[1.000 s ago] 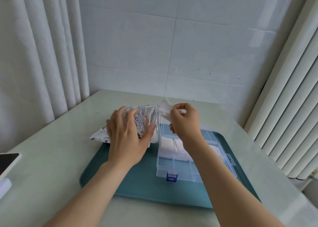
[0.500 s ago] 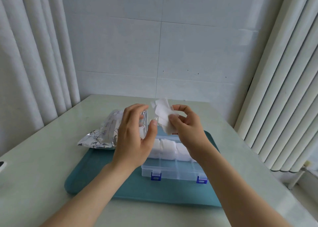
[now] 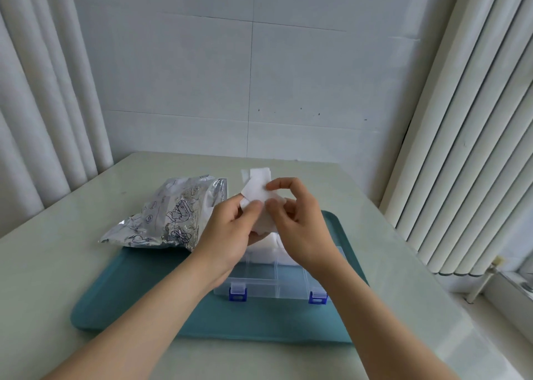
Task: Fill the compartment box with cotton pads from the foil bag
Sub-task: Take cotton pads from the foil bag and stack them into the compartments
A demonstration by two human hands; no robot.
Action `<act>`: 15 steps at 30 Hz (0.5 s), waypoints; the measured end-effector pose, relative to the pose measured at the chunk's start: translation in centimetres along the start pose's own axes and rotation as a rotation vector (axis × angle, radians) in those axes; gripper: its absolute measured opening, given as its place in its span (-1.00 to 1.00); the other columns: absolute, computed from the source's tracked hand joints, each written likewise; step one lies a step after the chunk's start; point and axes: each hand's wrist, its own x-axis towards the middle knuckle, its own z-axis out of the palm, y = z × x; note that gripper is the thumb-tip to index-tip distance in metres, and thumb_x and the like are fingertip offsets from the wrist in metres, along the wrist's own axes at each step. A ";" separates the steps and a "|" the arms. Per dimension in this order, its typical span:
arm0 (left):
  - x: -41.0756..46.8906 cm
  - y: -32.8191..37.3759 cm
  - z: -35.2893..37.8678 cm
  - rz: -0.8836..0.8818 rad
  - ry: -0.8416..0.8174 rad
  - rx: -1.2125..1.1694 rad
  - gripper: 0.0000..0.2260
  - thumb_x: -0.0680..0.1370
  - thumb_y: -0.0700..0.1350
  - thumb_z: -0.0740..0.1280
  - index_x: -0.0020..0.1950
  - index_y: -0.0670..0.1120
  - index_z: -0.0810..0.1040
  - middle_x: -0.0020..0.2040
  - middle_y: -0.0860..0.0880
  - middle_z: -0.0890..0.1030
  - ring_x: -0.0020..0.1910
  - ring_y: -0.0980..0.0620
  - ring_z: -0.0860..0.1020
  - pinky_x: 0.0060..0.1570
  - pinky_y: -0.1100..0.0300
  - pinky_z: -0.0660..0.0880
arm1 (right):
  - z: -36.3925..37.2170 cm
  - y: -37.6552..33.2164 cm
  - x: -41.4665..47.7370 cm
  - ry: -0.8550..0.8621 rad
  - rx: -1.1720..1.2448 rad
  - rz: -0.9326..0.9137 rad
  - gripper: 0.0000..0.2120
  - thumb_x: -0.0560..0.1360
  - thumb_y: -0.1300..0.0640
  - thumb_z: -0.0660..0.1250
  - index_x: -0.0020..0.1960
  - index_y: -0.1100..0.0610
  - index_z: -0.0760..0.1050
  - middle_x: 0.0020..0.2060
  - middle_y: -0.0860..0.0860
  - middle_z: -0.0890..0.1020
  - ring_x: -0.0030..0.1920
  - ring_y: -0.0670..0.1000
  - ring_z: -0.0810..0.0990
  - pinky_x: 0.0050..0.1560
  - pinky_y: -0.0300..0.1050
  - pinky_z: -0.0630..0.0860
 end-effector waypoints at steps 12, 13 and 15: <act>-0.8 1.1 -2.1 0.005 -0.085 0.057 -0.79 0.75 -0.18 0.23 0.27 -0.18 0.63 0.13 -0.12 0.75 0.16 -0.07 0.72 0.19 -0.05 0.67 | 0.6 -0.6 -0.3 0.269 -0.193 -0.082 -0.93 0.53 -0.02 0.54 -0.09 -0.09 0.68 -0.15 -0.22 0.72 -0.15 -0.11 0.66 -0.12 -0.14 0.59; -0.8 1.1 -2.2 -0.001 -0.095 0.035 -0.78 0.75 -0.19 0.23 0.27 -0.19 0.63 0.12 -0.14 0.75 0.16 -0.09 0.72 0.20 -0.08 0.66 | 0.6 -0.7 -0.3 0.263 -0.144 -0.063 -0.94 0.52 0.01 0.55 -0.10 -0.07 0.69 -0.19 -0.22 0.73 -0.17 -0.08 0.68 -0.12 -0.09 0.62; -0.8 1.2 -2.2 -0.015 -0.107 0.003 -0.78 0.75 -0.21 0.22 0.25 -0.22 0.64 0.10 -0.16 0.75 0.14 -0.11 0.73 0.19 -0.13 0.66 | 0.6 -0.7 -0.3 0.259 -0.108 -0.048 -0.95 0.52 0.07 0.56 -0.10 -0.05 0.71 -0.24 -0.18 0.74 -0.20 -0.04 0.70 -0.10 0.01 0.66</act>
